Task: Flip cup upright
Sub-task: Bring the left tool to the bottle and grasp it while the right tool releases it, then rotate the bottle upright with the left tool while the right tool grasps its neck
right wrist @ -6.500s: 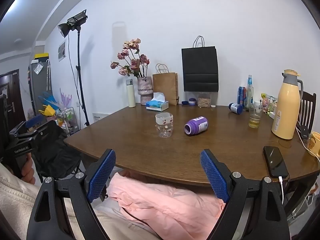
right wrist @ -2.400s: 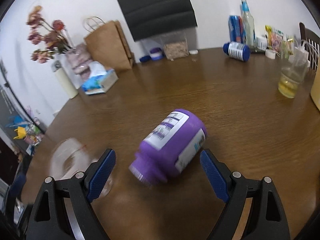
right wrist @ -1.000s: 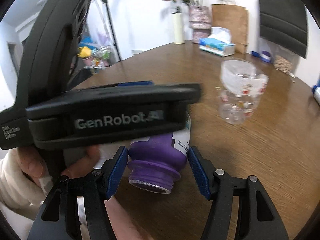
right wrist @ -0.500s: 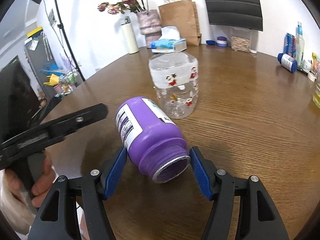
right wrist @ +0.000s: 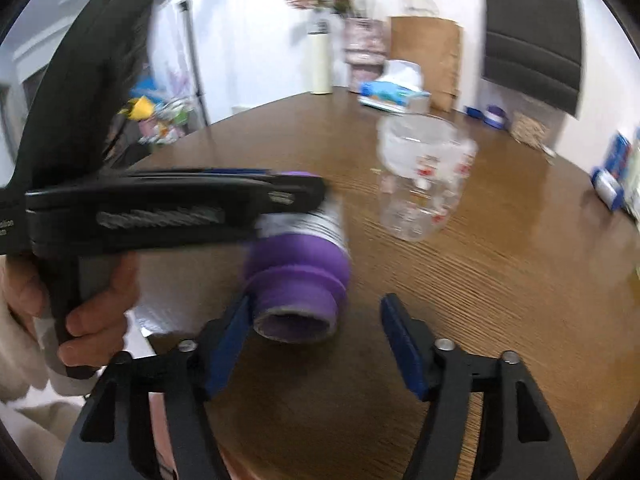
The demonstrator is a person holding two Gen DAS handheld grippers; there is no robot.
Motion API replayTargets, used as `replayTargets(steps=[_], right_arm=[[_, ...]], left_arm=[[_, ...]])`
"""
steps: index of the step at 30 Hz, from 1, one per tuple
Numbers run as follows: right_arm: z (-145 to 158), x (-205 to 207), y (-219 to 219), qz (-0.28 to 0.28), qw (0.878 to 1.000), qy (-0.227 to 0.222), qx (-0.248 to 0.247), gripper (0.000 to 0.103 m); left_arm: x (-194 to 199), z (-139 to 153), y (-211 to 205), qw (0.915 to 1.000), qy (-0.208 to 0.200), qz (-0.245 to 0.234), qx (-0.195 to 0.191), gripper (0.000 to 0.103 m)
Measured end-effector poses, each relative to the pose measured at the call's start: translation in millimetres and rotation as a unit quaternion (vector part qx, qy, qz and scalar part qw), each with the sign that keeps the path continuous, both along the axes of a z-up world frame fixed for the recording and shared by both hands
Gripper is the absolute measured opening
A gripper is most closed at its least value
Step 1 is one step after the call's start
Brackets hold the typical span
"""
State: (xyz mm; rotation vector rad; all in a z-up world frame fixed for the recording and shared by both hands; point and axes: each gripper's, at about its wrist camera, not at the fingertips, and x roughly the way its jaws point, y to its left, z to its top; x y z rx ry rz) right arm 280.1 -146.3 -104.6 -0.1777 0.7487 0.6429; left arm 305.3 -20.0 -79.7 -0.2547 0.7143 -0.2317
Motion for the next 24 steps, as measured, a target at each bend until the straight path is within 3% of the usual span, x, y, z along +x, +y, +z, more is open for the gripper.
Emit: replayTargets(steps=[5,8,12,13,15,17,19,20,21,22,24], right_arm=[[3,10,-33,-0.070,0.997,0.012,0.035,0.074],[4,14,-40,-0.076,0.994,0.026,0.069,0.074],[-1,18,-38,-0.096,0.993,0.034,0.068,0.074],[-3,18,-41,-0.101,0.992,0.040,0.071,0.074],[-4,18,-48,-0.107,0.990,0.044,0.080,0.074],[-5,19,-55,-0.114,0.989,0.048,0.086,0.074],[-4,17,-62,-0.120,0.987,0.049,0.092,0.074],[-3,15,-64,-0.121,0.987,0.046,0.095,0.074],[-2,16,-66,-0.122,0.987,0.044,0.097,0.074],[-1,14,-67,-0.123,0.987,0.042,0.097,0.074],[2,12,-69,-0.125,0.987,0.038,0.099,0.074]], left_arm=[[-4,-4,9,0.9997,0.010,0.021,0.002,0.054],[-7,-7,8,0.9997,0.017,0.014,-0.006,0.056],[-15,8,10,0.9998,-0.007,0.012,0.012,0.070],[-18,15,11,0.9999,-0.015,-0.006,0.005,0.071],[-22,25,4,0.9972,-0.014,-0.073,0.003,0.089],[-20,22,-14,0.9864,0.019,-0.162,0.022,0.094],[-17,6,-41,0.9675,0.059,-0.232,0.081,0.091],[-17,-1,-49,0.9617,0.065,-0.244,0.106,0.067],[-13,-12,-58,0.9533,0.084,-0.257,0.135,0.059],[-7,-21,-61,0.9483,0.114,-0.259,0.144,0.059],[1,-27,-62,0.9477,0.131,-0.257,0.136,0.059]])
